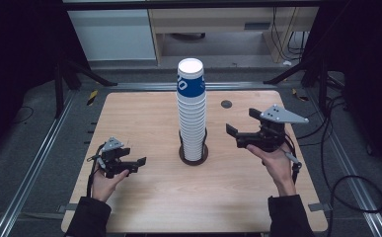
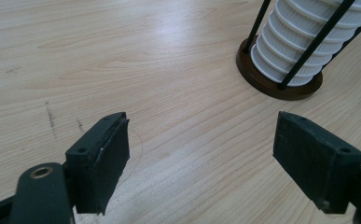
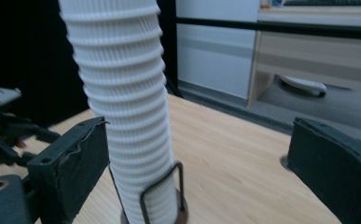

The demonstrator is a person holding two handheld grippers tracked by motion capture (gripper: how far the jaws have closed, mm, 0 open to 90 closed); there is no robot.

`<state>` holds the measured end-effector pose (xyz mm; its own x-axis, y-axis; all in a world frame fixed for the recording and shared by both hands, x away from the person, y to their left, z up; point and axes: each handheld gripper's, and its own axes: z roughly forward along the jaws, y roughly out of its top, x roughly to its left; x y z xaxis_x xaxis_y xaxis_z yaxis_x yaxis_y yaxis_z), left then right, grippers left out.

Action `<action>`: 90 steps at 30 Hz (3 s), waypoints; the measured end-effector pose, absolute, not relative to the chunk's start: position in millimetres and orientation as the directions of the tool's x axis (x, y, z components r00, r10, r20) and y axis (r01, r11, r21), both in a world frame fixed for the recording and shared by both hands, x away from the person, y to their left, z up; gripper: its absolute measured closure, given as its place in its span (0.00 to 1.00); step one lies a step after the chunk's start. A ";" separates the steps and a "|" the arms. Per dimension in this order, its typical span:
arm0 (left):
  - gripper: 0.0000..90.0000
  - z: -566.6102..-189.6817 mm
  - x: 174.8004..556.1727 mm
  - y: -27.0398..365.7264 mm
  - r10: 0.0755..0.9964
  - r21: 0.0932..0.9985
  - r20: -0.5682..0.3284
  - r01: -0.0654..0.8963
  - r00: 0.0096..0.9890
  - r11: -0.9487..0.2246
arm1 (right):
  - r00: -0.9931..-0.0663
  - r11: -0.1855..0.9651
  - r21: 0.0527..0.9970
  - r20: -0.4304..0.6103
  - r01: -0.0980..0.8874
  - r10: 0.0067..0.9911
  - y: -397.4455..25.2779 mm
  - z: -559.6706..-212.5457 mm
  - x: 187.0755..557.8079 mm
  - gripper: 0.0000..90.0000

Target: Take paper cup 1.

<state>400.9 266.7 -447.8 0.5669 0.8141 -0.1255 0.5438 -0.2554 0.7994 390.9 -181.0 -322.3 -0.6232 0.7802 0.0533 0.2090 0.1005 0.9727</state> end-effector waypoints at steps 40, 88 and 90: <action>0.20 -453.2 403.1 259.3 0.791 0.783 -0.131 0.552 0.597 -0.286 | -0.741 0.061 0.992 0.045 0.114 0.670 -87.9 -261.9 440.4 0.07; 0.20 -453.1 403.3 259.5 0.793 0.778 -0.140 0.561 0.594 -0.283 | -0.745 0.035 0.997 0.027 0.067 0.666 -72.9 -242.0 454.1 0.22; 0.20 -453.2 403.3 259.7 0.793 0.778 -0.141 0.562 0.593 -0.282 | -0.746 0.032 0.998 0.020 0.055 0.666 -73.2 -234.1 453.7 0.23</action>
<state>403.3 259.7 -453.2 0.5926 0.7931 -0.1409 0.5621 -0.2819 0.7775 453.7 -73.2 -234.1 -0.7457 0.6660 0.0195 0.0549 0.0322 0.9980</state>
